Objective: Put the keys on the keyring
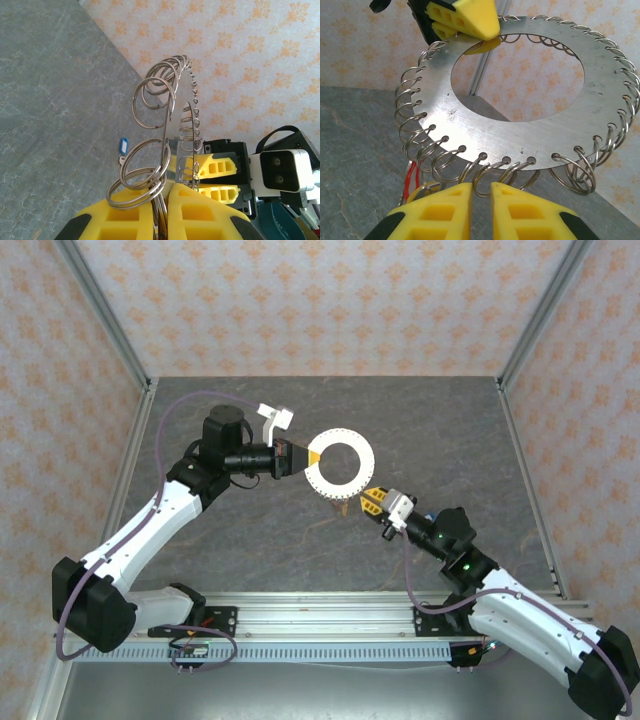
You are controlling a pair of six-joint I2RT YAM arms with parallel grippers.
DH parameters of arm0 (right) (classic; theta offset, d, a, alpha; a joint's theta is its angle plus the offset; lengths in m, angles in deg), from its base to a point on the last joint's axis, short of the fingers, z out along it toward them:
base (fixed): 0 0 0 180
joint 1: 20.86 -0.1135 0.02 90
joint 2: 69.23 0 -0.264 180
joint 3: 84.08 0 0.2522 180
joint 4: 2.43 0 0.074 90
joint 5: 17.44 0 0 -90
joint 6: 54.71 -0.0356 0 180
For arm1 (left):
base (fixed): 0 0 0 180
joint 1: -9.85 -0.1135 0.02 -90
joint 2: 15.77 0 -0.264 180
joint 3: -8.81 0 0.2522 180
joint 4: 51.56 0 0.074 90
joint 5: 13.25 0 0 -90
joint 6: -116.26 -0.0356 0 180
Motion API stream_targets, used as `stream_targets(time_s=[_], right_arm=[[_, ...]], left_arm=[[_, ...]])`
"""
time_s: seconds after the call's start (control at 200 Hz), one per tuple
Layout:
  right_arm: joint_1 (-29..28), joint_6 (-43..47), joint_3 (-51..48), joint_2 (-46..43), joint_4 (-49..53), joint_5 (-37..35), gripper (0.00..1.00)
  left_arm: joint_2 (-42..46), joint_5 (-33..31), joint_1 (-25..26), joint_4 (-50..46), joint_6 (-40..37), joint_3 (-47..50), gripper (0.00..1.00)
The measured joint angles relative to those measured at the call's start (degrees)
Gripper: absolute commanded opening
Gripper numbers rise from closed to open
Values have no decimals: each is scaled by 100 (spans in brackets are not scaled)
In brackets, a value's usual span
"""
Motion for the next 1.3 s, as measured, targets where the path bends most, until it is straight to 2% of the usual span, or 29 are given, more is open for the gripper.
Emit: stream_targets(time_s=[0.465,0.886,1.301], right_arm=[[-42,234,-7,63,-98,-323,23],[-52,348,-61,63,-225,-581,23],[-52,435,-61,365,-398,-614,16]], left_arm=[[0,-81,0,2,2,0,0],[0,-87,0,7,31,0,0],[0,-105,0,17,175,0,0]])
